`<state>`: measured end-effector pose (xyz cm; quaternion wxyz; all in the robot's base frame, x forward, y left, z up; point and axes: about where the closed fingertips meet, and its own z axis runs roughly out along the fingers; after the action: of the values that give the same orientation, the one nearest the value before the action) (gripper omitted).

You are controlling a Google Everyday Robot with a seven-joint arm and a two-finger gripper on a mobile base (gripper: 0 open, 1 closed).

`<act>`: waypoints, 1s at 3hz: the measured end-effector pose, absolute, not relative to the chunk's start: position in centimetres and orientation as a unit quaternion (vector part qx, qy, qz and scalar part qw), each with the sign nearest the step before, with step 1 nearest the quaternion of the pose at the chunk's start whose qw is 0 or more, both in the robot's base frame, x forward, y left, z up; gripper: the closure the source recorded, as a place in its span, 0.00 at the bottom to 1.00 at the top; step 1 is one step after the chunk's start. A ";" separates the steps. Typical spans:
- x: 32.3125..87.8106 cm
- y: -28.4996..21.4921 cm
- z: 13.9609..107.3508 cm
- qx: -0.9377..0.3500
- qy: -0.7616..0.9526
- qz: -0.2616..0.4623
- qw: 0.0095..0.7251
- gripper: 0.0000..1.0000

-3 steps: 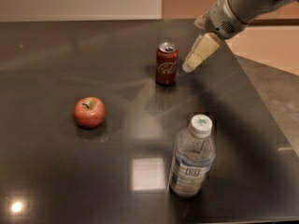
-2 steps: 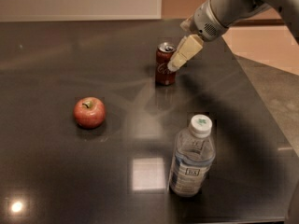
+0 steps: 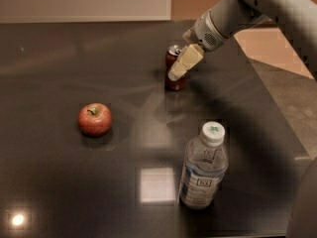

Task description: Move coke can near blue plastic bottle

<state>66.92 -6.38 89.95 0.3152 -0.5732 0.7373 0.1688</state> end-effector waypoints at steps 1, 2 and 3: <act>66.7 -6.5 89.3 -0.573 0.740 0.171 0.308 0.18; 66.3 -6.3 89.3 -0.580 0.732 0.184 0.307 0.43; 65.7 -6.1 89.6 -0.591 0.717 0.205 0.307 0.64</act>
Offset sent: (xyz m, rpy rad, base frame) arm -0.0106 -0.0008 -0.0009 0.0328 0.0222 0.0581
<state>65.67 -6.13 89.63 0.3072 -0.5908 0.7173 0.2050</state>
